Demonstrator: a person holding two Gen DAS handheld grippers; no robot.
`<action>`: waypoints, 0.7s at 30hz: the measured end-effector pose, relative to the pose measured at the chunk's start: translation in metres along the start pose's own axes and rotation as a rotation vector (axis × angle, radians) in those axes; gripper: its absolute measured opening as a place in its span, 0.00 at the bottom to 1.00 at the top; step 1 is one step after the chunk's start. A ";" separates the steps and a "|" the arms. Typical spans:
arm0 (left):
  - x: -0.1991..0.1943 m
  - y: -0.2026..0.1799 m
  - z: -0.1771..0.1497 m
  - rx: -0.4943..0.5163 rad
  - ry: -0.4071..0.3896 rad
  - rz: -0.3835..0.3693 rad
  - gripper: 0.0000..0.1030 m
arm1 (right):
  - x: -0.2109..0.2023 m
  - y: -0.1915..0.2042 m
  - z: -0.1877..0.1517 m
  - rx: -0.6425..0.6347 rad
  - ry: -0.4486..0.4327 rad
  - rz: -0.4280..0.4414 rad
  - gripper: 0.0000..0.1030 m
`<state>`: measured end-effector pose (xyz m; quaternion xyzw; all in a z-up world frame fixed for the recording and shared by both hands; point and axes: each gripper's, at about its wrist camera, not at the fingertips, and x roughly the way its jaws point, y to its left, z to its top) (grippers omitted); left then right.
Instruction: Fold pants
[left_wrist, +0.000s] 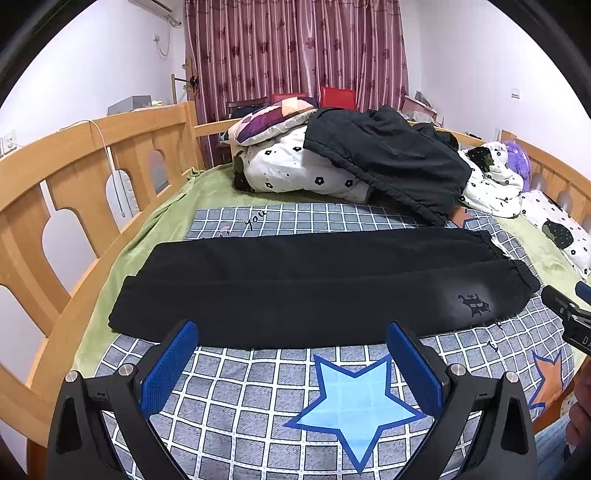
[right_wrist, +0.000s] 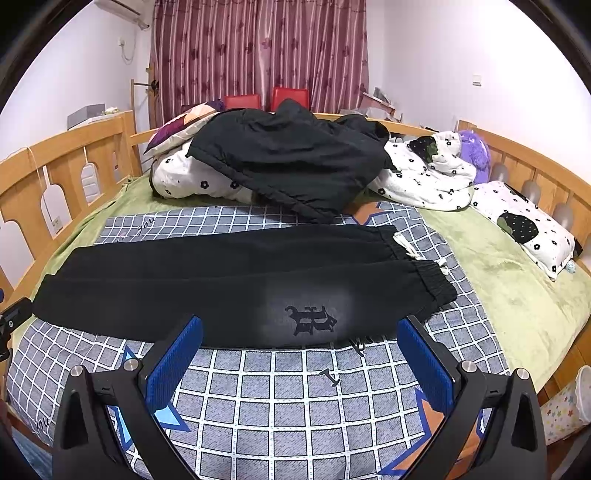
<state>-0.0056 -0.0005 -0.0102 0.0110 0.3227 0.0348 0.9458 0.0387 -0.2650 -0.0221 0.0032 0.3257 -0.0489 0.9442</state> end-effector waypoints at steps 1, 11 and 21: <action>0.000 0.000 0.000 -0.001 0.001 -0.001 1.00 | 0.000 0.000 0.000 0.000 -0.001 0.000 1.00; 0.000 -0.002 -0.003 0.004 0.002 -0.003 1.00 | 0.000 0.001 -0.001 0.002 -0.002 -0.001 1.00; 0.000 -0.002 -0.003 0.004 0.003 -0.002 1.00 | 0.000 0.001 -0.002 -0.006 -0.004 -0.001 1.00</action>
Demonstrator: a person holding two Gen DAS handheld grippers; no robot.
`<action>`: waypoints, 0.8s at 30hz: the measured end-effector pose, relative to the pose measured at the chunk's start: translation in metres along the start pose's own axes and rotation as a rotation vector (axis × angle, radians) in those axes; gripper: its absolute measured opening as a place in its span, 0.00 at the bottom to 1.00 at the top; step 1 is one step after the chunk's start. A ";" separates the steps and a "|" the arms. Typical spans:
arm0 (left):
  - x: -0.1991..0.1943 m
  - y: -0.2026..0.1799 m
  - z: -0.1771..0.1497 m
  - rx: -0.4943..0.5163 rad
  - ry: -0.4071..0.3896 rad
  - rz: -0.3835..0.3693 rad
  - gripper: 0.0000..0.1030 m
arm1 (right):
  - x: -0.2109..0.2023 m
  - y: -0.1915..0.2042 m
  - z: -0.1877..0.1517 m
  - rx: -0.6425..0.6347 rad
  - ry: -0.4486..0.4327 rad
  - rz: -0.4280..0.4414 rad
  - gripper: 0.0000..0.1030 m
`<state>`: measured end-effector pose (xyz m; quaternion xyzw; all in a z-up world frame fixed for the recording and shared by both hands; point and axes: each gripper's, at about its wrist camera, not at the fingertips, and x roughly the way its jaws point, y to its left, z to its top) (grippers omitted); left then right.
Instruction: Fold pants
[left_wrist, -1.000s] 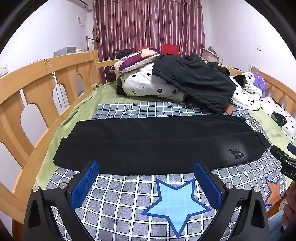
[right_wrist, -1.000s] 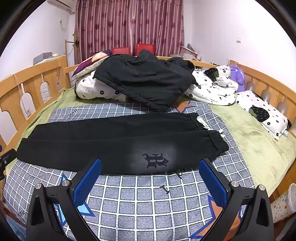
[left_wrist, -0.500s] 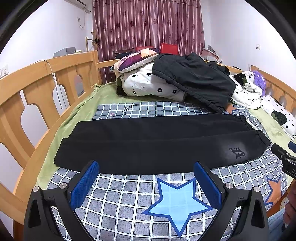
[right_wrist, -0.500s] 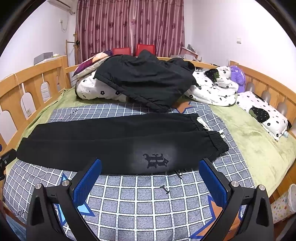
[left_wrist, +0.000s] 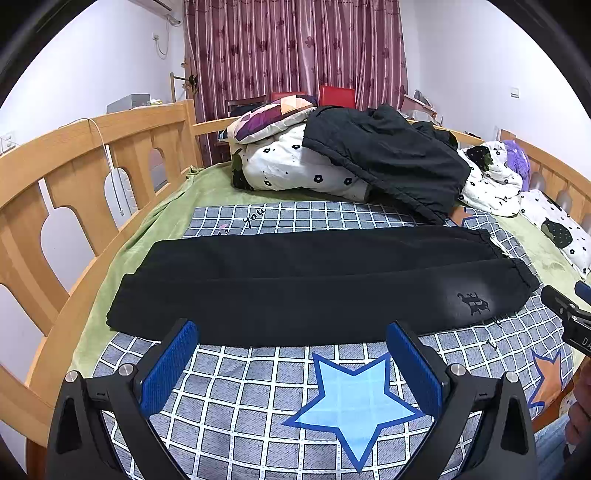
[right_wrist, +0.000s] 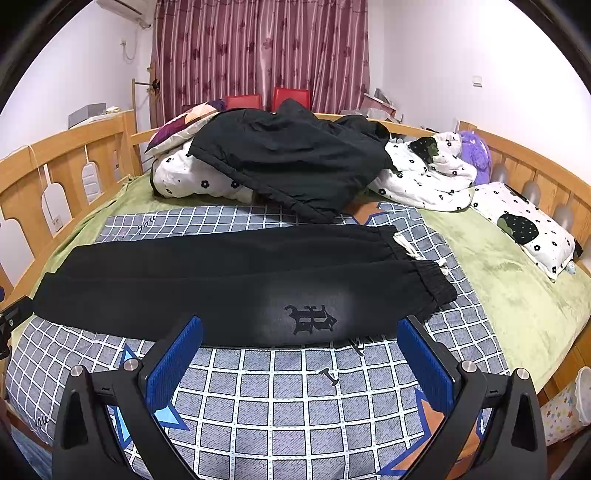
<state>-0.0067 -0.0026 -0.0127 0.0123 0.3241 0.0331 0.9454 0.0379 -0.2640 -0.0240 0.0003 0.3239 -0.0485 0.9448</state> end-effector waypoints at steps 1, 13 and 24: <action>0.000 0.000 0.000 0.000 0.000 0.001 1.00 | 0.000 0.000 0.000 0.000 0.000 0.001 1.00; 0.001 0.000 -0.002 0.001 -0.004 -0.009 1.00 | 0.000 0.001 0.000 -0.002 -0.004 0.002 1.00; 0.000 -0.001 -0.002 0.001 -0.006 -0.010 1.00 | -0.001 0.006 -0.001 -0.013 -0.015 0.004 1.00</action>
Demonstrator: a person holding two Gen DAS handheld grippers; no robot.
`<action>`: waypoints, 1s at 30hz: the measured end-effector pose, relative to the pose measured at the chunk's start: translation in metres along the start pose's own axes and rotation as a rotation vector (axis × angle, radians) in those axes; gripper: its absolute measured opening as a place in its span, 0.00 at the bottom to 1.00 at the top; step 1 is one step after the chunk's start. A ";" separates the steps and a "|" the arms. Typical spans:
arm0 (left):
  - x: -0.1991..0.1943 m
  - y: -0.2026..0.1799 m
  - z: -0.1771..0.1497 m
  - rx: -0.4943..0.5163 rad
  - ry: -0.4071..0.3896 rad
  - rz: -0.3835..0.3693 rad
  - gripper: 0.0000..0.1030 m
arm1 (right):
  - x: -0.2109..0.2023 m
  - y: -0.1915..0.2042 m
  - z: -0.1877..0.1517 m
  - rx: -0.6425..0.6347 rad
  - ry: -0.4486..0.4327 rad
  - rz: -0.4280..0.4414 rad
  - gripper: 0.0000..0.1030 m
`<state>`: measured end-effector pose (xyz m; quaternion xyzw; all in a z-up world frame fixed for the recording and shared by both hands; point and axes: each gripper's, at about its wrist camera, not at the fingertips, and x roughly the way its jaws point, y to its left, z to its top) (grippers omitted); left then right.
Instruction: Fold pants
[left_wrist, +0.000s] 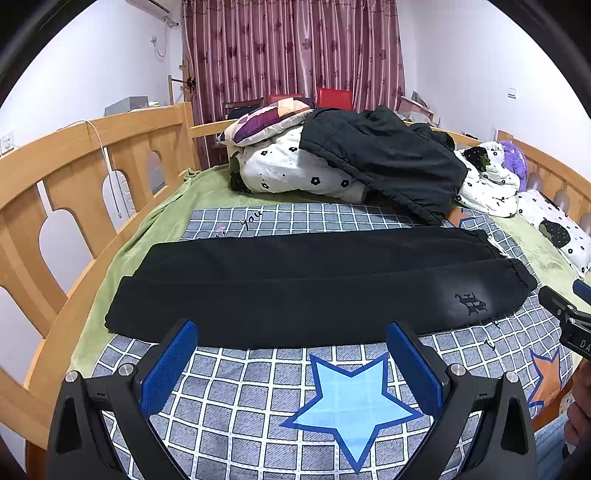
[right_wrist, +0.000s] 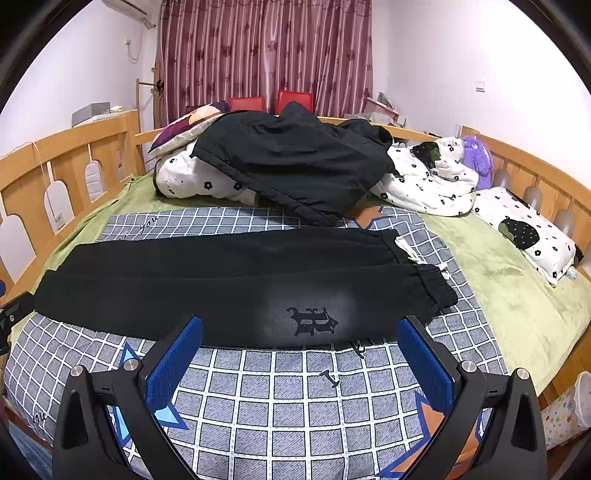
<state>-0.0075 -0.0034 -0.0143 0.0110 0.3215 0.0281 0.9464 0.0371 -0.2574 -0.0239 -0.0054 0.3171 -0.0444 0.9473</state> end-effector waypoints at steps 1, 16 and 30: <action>0.000 0.000 0.000 -0.001 -0.001 -0.002 1.00 | 0.000 0.000 0.000 0.000 -0.001 0.000 1.00; -0.008 -0.005 -0.002 0.014 -0.046 0.039 1.00 | -0.009 -0.003 -0.005 -0.016 -0.016 0.005 1.00; 0.038 0.023 -0.046 -0.064 0.143 -0.023 1.00 | 0.000 -0.041 -0.040 0.013 -0.004 0.043 0.99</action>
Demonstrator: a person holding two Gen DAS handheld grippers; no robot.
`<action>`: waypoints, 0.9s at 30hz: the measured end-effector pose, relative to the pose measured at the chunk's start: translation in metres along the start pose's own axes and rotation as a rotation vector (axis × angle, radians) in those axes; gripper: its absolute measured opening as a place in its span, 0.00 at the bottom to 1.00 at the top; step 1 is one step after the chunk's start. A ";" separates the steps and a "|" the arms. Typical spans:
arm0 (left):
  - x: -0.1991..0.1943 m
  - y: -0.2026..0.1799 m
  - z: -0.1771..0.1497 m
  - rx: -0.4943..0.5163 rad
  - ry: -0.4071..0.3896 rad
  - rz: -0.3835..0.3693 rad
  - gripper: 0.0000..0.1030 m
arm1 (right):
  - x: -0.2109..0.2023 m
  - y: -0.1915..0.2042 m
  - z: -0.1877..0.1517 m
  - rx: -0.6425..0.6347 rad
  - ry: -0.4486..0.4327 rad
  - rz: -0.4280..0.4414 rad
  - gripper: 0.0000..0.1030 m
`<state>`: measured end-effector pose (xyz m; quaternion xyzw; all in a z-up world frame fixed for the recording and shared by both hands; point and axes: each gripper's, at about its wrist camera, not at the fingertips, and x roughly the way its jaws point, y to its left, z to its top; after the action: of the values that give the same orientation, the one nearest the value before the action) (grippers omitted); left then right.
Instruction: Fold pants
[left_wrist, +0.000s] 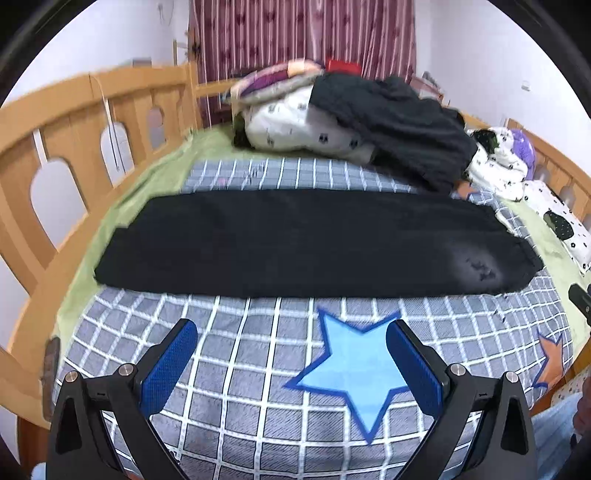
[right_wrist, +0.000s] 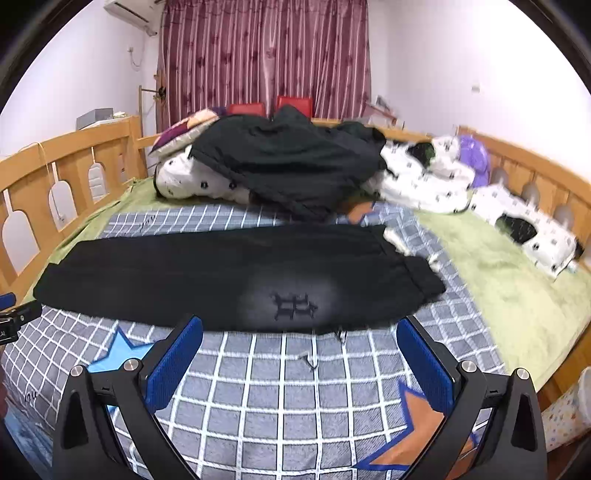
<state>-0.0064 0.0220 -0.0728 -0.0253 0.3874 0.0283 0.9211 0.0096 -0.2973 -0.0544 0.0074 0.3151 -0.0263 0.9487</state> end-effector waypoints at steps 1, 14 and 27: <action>0.007 0.006 -0.002 -0.017 0.007 -0.005 1.00 | 0.008 -0.004 -0.003 0.007 0.026 0.018 0.98; 0.123 0.144 -0.005 -0.412 0.070 -0.012 0.81 | 0.145 -0.068 -0.023 0.301 0.217 0.087 0.55; 0.193 0.197 0.020 -0.550 0.129 0.069 0.30 | 0.235 -0.107 -0.007 0.463 0.261 0.058 0.25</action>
<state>0.1282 0.2265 -0.2021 -0.2626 0.4238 0.1620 0.8516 0.1875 -0.4146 -0.1999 0.2367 0.4201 -0.0692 0.8733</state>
